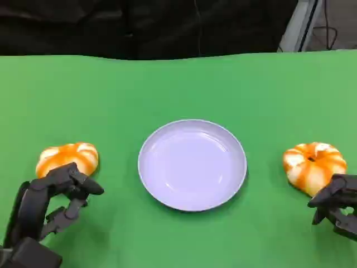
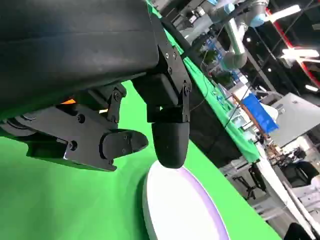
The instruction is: Grasp the bread from the table and place it into the plate.
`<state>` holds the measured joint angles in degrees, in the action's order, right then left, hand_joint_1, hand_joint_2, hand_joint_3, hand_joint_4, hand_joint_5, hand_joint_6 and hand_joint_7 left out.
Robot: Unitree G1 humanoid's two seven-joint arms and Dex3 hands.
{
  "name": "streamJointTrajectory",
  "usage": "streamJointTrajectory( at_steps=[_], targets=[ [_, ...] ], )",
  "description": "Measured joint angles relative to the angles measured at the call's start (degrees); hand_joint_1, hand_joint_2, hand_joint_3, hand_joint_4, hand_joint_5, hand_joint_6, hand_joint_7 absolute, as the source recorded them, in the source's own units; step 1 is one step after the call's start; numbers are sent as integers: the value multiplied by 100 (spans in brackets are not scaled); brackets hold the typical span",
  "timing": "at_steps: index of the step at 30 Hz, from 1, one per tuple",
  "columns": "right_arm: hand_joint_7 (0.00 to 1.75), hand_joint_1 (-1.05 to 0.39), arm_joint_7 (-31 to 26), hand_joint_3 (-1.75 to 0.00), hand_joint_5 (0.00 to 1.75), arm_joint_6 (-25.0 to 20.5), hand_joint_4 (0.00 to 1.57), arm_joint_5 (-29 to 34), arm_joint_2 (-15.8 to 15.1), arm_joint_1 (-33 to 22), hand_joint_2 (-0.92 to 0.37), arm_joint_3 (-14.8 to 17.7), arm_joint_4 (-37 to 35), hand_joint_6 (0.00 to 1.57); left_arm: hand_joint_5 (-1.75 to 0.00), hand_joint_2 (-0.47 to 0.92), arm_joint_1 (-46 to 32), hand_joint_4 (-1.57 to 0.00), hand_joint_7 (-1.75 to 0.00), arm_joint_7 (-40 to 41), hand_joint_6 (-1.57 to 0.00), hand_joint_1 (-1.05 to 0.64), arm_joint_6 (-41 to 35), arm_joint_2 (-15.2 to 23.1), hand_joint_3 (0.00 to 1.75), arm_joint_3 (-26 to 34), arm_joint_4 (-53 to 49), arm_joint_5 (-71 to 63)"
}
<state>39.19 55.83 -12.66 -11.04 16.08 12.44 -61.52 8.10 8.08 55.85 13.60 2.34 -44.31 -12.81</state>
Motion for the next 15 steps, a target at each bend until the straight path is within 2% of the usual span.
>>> streamJointTrajectory(
  at_steps=[15],
  targets=[
    [91, 8, 16, -58, 137, -16, 87, -3, 0, 0, -86, 0, 1, 96, -148, 91, -2, -80, -114, 0, -88, -1, 0, 0, 47, 0, -2, 3]
  ],
)
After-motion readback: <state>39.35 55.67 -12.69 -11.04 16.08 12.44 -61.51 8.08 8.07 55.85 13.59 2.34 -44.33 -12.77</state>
